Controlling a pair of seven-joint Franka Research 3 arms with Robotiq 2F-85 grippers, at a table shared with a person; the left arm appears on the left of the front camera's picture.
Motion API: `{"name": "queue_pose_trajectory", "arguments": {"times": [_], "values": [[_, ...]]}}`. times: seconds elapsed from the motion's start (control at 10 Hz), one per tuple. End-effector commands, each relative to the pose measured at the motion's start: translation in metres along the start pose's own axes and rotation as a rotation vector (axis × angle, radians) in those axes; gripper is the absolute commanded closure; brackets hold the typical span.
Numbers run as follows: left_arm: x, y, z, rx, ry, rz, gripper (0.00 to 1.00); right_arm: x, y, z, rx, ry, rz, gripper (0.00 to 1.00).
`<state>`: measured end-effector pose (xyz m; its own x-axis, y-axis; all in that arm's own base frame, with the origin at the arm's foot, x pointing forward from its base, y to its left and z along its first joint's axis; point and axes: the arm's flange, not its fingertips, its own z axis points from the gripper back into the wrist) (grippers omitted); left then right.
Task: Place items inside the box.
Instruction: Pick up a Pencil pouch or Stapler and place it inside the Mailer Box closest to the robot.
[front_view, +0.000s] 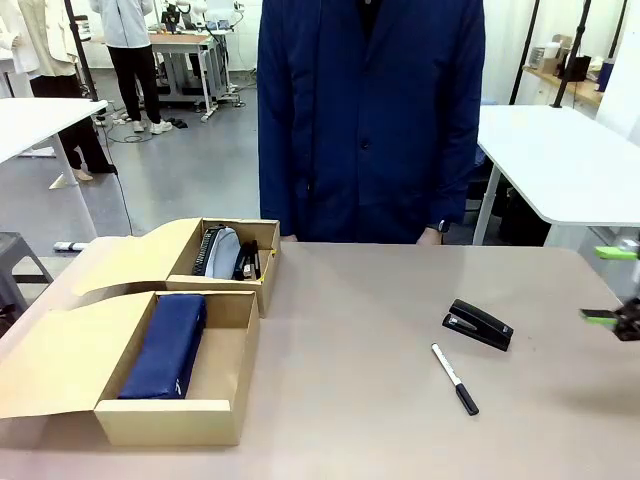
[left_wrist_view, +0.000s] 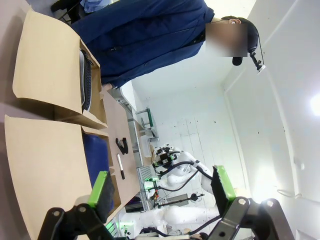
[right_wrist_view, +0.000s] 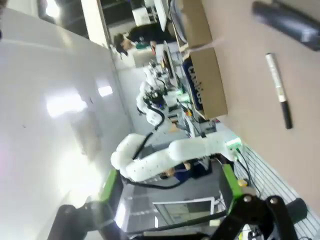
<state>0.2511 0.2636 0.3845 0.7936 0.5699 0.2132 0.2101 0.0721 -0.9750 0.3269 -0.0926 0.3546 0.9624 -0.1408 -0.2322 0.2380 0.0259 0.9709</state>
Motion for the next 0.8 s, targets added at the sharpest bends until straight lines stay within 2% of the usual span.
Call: {"name": "queue_pose_trajectory", "arguments": {"times": [0.0,0.1,0.2,0.3,0.7], "values": [[-0.002,-0.001,0.000,-0.010,0.012,-0.023,0.00,-0.081,-0.054,-0.009,0.021,-0.061,0.003,0.00],[-0.002,-0.001,0.000,-0.010,0.012,-0.023,0.00,-0.088,-0.073,-0.013,0.034,-0.123,-0.007,0.00],[-0.002,-0.001,0.000,-0.010,0.012,-0.023,0.00,-0.072,-0.079,-0.047,-0.106,-0.146,-0.077,0.00],[-0.002,-0.001,0.000,-0.010,0.012,-0.023,0.00,-0.008,-0.036,0.044,0.026,-0.084,-0.034,0.00],[-0.002,-0.001,0.000,-0.010,0.012,-0.023,0.00,-0.008,-0.036,0.044,0.026,-0.084,-0.034,0.00]]}}
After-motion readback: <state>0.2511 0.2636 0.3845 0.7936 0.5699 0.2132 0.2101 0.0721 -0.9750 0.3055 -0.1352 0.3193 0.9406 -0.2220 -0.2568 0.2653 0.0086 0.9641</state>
